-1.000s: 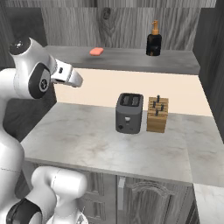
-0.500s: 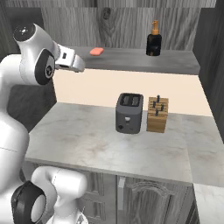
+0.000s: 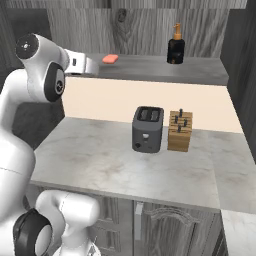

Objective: Locate and retrieve the bar soap and soap dispenser from the cabinet. Place them next to the sink.

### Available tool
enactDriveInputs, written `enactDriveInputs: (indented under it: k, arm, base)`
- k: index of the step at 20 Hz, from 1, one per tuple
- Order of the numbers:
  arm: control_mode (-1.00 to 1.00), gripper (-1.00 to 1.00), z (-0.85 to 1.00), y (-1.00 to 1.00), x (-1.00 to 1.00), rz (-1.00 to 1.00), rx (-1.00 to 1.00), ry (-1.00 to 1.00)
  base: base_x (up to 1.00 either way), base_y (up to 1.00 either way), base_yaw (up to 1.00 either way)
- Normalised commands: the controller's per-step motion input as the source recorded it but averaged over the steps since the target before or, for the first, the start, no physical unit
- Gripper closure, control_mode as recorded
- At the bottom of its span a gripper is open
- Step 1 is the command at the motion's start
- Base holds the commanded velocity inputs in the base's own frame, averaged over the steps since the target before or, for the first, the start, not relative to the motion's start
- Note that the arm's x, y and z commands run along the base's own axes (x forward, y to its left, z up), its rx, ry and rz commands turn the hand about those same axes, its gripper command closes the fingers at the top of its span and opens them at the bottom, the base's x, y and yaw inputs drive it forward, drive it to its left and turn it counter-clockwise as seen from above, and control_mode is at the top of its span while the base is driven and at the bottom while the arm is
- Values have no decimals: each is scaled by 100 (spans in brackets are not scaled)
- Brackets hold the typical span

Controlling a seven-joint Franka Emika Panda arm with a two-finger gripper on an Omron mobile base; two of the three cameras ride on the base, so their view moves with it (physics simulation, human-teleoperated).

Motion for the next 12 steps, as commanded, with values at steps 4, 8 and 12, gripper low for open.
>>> enactDriveInputs:
  k: [4, 8, 12]
  arm:
    - [-100, -100, 30, 0, 18, 0, -4, 8]
    - [-100, -100, 19, 0, 24, 0, -1, 6]
    - [-100, -100, -8, 0, 22, -6, 4, 1]
  base:
    - [0, 0, 0]
    - [0, 0, 0]
    - [0, 0, 0]
